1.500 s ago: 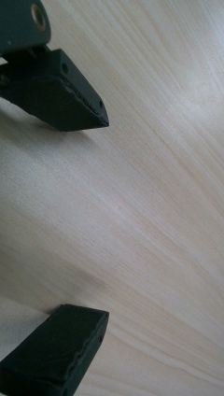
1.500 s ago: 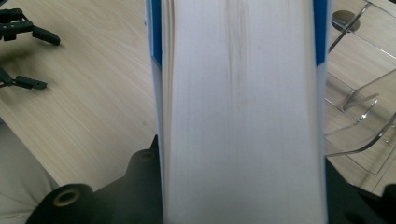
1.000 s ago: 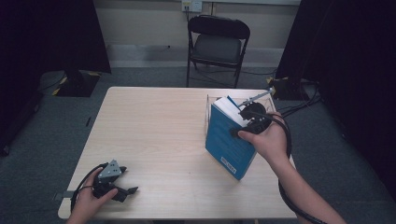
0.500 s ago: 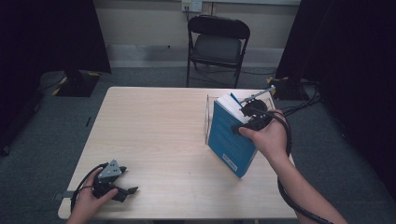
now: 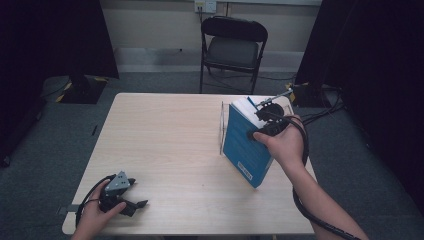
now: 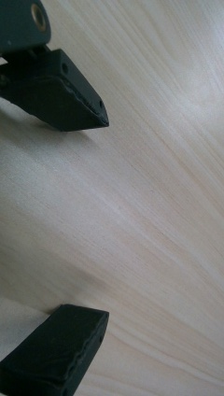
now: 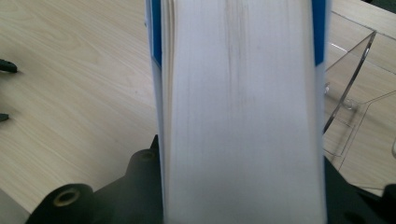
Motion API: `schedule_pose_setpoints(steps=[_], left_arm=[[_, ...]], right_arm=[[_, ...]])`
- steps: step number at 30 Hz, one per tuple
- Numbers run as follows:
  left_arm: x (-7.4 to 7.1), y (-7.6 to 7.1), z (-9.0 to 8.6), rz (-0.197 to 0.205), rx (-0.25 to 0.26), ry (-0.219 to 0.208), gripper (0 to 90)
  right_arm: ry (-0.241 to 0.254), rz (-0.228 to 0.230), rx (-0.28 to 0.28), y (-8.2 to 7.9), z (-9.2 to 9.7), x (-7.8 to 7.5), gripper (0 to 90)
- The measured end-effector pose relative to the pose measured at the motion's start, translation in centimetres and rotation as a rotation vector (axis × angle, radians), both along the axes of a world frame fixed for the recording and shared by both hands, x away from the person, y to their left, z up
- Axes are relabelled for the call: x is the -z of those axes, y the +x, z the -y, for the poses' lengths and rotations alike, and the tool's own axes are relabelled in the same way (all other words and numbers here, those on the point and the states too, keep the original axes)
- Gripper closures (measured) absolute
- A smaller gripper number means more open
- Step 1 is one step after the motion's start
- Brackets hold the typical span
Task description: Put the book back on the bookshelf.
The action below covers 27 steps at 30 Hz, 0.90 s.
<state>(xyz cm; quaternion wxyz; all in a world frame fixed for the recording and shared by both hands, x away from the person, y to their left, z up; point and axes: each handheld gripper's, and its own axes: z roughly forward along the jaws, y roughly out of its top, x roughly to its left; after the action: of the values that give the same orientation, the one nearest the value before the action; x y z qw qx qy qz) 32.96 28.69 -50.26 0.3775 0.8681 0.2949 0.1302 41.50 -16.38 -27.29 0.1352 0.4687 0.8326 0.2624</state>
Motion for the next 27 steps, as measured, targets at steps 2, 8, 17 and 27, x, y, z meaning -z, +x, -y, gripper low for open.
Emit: schedule_pose_setpoints(steps=[2, 8, 17, 27], left_arm=[[0.0, 0.0, 0.0, -0.001, 0.0, -0.002, 7.1], [0.0, 0.0, 0.0, -0.002, 0.0, -0.003, 7.1], [0.0, 0.0, 0.0, -0.004, 0.002, 0.002, 7.1], [0.0, 0.0, 0.0, -0.004, 0.002, 0.003, 7.1]], right_arm=[[-0.003, -0.001, 0.008, 0.2, -0.1, 0.0, 61.8], [0.01, -0.003, 0.022, 0.5, -0.2, 0.1, 61.8], [0.008, 0.007, 0.041, 1.0, -0.9, 0.5, 61.8], [-0.003, 0.007, 0.071, 1.4, -1.2, 0.5, 61.8]])
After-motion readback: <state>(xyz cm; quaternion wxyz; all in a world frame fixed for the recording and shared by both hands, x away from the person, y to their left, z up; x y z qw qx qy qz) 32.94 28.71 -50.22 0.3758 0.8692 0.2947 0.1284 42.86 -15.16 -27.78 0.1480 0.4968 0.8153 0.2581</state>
